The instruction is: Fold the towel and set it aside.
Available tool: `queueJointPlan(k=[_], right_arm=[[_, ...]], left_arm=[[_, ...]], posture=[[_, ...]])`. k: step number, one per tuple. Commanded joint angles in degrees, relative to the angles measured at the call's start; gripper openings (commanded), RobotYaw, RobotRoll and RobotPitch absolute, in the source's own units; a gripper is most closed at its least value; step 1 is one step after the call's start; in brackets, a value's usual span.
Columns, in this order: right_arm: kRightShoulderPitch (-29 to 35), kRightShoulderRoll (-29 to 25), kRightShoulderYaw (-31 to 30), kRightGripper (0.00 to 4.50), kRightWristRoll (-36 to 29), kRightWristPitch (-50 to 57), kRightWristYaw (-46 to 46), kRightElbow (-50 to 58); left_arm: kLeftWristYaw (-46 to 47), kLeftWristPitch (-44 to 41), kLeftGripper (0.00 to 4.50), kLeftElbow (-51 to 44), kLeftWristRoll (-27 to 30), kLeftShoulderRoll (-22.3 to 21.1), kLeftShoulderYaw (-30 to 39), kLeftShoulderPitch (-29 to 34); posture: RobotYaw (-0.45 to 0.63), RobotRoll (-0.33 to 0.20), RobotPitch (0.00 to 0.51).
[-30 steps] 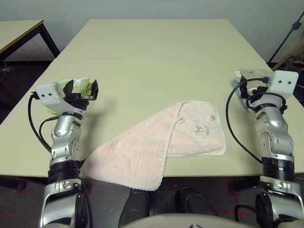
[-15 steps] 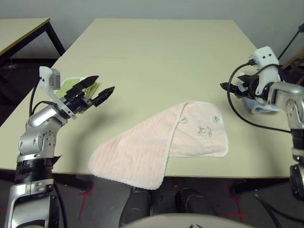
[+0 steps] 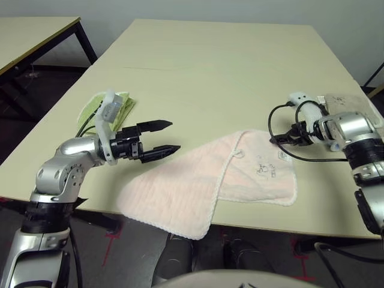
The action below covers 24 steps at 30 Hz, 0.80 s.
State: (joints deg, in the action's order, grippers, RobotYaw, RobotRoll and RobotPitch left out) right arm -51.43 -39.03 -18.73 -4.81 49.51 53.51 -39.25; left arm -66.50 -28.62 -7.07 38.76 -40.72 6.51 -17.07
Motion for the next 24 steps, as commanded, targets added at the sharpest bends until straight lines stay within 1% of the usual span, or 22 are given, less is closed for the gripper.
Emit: queueJointPlan(k=[1, 2, 3, 4, 6, 9, 12, 15, 20, 24], right_arm=[[0.2, 1.6, -1.0, 4.07, 2.0, -0.5, 1.0, -2.2], [0.1, 1.9, -0.8, 3.87, 2.0, 0.1, 1.4, -1.8], [0.2, 2.0, -0.7, 3.54, 2.1, 0.6, 1.8, -1.3], [0.4, 1.6, -0.8, 3.07, 2.1, 1.4, 2.6, 0.1], [1.0, 0.5, -0.9, 2.32, 2.1, 2.8, 4.1, 2.8], [0.9, -0.4, 0.4, 1.15, 1.4, 5.2, 5.3, 6.3], [-0.6, -0.7, 2.9, 0.01, -0.8, 9.2, 5.8, 11.0], [-2.7, -0.6, 5.1, 0.01, -3.2, 13.0, 6.0, 15.9], [-7.1, -0.5, 7.4, 0.01, -6.9, 17.4, 6.0, 22.2], [-12.6, 1.3, 9.3, 0.01, -8.8, 18.8, 4.3, 22.7]], left_arm=[[2.0, -1.3, 4.5, -2.0, 0.7, 1.8, -0.7, 0.5], [2.6, -1.6, 4.5, -2.4, 0.5, 2.2, -0.9, 0.5], [3.1, -1.8, 4.5, -2.9, 0.3, 2.4, -1.2, 0.6], [3.8, -2.3, 4.5, -3.4, -0.1, 2.3, -1.5, 0.8], [4.6, -3.5, 4.5, -4.3, 0.1, 2.1, -1.6, 1.0], [5.5, -5.3, 4.5, -5.3, 0.9, 1.9, -1.4, 1.1], [4.7, -6.6, 4.5, -6.3, 0.8, 1.0, -2.3, 1.7], [4.7, -6.7, 4.5, -6.4, 0.4, 1.0, -3.0, 1.1], [4.6, -9.8, 4.5, -6.4, 2.1, 1.3, -3.9, -0.7], [3.5, -9.7, 4.5, -6.1, 1.7, 0.9, -4.6, -0.9]], posture=[[0.22, 0.0, 0.062], [0.22, 0.0, 0.061], [0.23, 0.0, 0.06], [0.23, 0.0, 0.06], [0.23, 0.0, 0.06], [0.23, 0.0, 0.06], [0.21, 0.0, 0.057], [0.19, 0.0, 0.061], [0.17, 0.0, 0.066], [0.16, 0.0, 0.066]])
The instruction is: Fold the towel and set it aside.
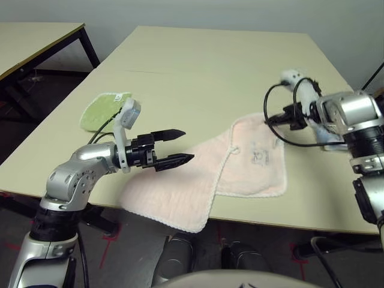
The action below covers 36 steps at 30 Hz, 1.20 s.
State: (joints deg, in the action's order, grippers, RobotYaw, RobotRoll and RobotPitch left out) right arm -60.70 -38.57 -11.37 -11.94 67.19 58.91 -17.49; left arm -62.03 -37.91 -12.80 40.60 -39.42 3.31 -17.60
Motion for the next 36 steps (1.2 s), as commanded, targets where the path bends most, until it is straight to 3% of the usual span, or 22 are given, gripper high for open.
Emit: queueJointPlan(k=[1, 10, 17, 23, 29, 36], right_arm=[[-5.3, 1.6, 2.5, 0.01, -2.0, 0.9, -1.7, 0.2], [-18.0, 7.0, 3.4, 0.01, 0.4, -9.5, -6.7, -12.9], [-23.3, 11.3, 4.3, 0.01, 4.2, -21.4, -12.7, -27.6], [-26.0, 13.4, 5.0, 0.01, 5.5, -26.9, -14.4, -34.8], [-26.1, 14.2, 5.7, 0.01, 6.4, -29.6, -15.2, -38.2], [-25.2, 14.0, 6.2, 0.01, 7.4, -30.9, -15.5, -39.7]], left_arm=[[-1.1, -0.4, 4.5, -0.4, -0.2, -0.3, -1.5, -0.4], [0.2, -0.3, 4.5, -0.5, -1.7, 1.0, -3.9, -1.5], [4.8, -0.6, 4.5, 1.3, -7.8, 3.0, -9.8, -4.6], [9.2, -6.1, 4.5, 3.9, -11.6, 6.1, -14.9, -8.8], [12.0, -14.2, 4.5, 2.7, -15.9, 6.0, -23.1, -11.5], [18.4, -20.9, 4.5, 3.9, -19.2, 11.9, -27.9, -12.9]], posture=[[0.16, 0.0, 0.066], [0.15, 0.0, 0.068], [0.15, 0.0, 0.083], [0.15, 0.0, 0.103], [0.15, 0.0, 0.124], [0.15, 0.0, 0.143]])
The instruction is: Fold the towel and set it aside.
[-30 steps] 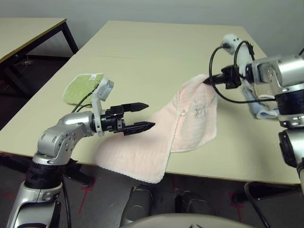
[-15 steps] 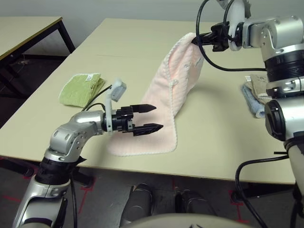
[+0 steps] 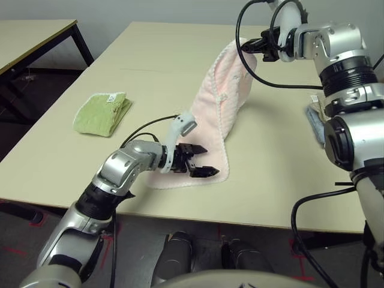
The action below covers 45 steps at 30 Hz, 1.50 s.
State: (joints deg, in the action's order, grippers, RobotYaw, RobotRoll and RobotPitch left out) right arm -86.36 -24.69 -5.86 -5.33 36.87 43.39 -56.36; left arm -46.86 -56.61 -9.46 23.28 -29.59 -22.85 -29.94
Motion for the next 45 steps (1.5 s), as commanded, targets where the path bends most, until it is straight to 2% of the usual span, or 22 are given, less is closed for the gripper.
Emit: queueJointPlan(k=[1, 7, 13, 18, 26, 35, 40, 45], right_arm=[[0.6, 0.2, 0.7, 0.01, 0.8, -0.5, 0.1, -0.9], [1.0, -0.1, 1.1, 0.01, 1.2, 0.1, 0.6, -0.4], [1.4, -0.9, 1.5, 0.01, 1.3, 0.2, 0.8, -0.2], [1.9, -1.6, 1.6, 0.0, 1.3, 0.5, 1.2, 0.5], [2.5, -2.9, 1.6, 0.0, 1.4, 0.4, 1.6, 0.7], [5.6, -5.5, 1.6, 0.0, 1.4, 1.8, 2.6, 3.2], [10.2, -8.2, 0.1, 0.0, 1.0, 5.2, 7.1, 9.7], [23.4, -17.8, -5.3, 0.0, -1.8, 14.8, 21.3, 28.9]], left_arm=[[4.1, -2.7, 4.5, 1.0, -2.5, 3.0, -2.1, -0.7], [7.8, -4.0, 4.5, 3.3, -4.7, 6.7, -2.4, -1.2], [8.8, -6.5, 4.5, 2.3, -4.9, 8.6, -3.9, -0.8], [8.4, -7.0, 2.89, 1.2, -4.8, 8.9, -6.1, -0.3], [7.9, -5.8, 0.02, 3.0, -4.7, 9.2, -4.4, -0.7], [4.9, -4.0, 0.02, 5.1, -3.5, 5.1, 1.0, -1.6], [0.4, -5.3, 0.02, 2.4, 0.8, 0.8, 5.6, -2.1], [-11.5, -7.3, 0.02, -0.8, 7.7, -11.7, 10.3, -2.8]], posture=[[0.15, 0.0, 0.145], [0.15, 0.0, 0.144], [0.14, 0.0, 0.133], [0.14, 0.0, 0.127], [0.14, 0.0, 0.114], [0.15, 0.0, 0.09], [0.14, 0.0, 0.084], [0.14, 0.0, 0.073]])
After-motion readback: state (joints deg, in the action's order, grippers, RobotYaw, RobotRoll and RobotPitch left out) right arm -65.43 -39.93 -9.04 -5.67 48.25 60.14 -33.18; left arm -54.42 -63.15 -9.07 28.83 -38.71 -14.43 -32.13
